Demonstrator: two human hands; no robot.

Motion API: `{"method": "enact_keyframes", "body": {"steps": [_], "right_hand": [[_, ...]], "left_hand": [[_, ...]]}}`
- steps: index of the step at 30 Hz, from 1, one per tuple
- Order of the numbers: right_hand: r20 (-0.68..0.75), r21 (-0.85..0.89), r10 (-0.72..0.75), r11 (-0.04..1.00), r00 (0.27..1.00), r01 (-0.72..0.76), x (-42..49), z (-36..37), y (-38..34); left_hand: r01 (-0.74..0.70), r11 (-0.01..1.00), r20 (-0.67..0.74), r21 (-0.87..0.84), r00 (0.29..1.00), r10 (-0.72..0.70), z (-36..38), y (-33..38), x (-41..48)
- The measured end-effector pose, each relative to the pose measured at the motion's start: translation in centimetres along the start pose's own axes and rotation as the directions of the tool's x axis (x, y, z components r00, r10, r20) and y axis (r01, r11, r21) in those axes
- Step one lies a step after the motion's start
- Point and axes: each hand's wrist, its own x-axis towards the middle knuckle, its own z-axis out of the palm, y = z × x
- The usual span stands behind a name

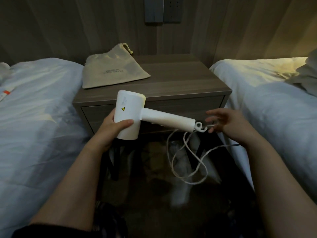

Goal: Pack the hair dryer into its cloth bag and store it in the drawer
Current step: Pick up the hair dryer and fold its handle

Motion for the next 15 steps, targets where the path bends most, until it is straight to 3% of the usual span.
{"method": "enact_keyframes", "body": {"steps": [6,10,12,15], "right_hand": [[-0.063,-0.227,0.023,0.973,0.998,-0.037,0.2,-0.1,1.1],[0.084,0.091,0.079,0.992,0.993,-0.087,-0.2,0.7,-0.1],[0.153,0.143,0.047,0.987,0.987,-0.069,-0.4,1.1,-0.5],[0.239,-0.078,0.045,0.997,0.97,-0.027,-0.6,1.4,-0.5]], "left_hand": [[-0.028,0.996,-0.055,0.082,0.998,0.033,1.1,-0.3,-0.1],[-0.047,0.987,-0.016,0.153,0.999,0.05,2.0,0.0,-0.3],[-0.077,0.974,0.01,0.213,0.997,0.076,2.5,0.0,-0.5],[-0.117,0.965,0.017,0.235,0.993,0.116,3.5,0.1,-0.8]]}}
